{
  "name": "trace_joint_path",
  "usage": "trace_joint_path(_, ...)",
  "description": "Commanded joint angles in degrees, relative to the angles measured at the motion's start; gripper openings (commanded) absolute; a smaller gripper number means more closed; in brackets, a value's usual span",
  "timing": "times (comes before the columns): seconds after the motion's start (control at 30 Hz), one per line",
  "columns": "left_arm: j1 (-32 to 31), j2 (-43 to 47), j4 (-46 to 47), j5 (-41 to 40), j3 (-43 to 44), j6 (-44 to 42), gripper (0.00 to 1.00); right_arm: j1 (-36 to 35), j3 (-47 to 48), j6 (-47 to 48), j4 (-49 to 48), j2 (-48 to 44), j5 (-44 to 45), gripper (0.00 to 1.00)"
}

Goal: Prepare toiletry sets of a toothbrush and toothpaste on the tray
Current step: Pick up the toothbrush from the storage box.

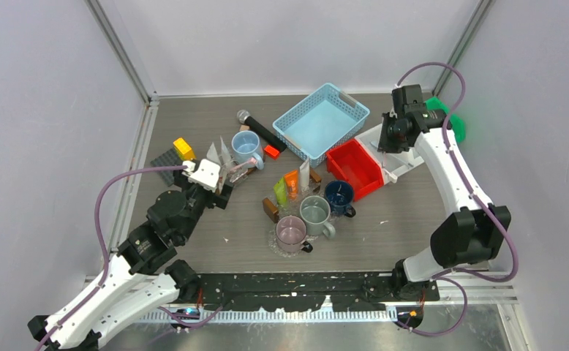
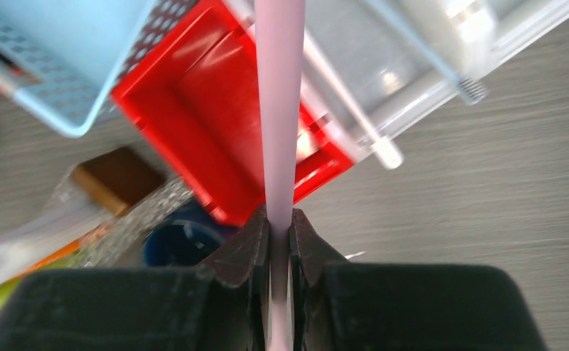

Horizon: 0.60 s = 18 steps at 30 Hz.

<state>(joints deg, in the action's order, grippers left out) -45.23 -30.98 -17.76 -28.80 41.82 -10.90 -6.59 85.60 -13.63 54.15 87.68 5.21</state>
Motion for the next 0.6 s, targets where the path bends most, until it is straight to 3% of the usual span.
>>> trace_joint_path(0.0, 0.32, 0.13, 2.67, 2.02, 0.19, 0.61, 0.88, -2.43, -2.25, -9.92, 2.53, -5.64, -7.12, 0.01)
trace_joint_path(0.13, 0.32, -1.7, 4.02, 5.11, 0.65, 0.89, 0.89, -4.68, -5.24, -14.31, -0.65, -9.75, -8.74, 0.01)
trace_joint_path(0.3, 0.31, -7.15, 3.05, 11.23, 4.72, 4.49, 0.89, -7.17, -11.74, -22.81, -11.4, -14.75, -10.48, 0.01)
trace_joint_path(0.57, -0.52, -17.35, 6.07, 20.55, 11.55, 18.08, 0.85, -11.42, -22.61, -34.55, -27.66, -22.45, -6.49, 0.01)
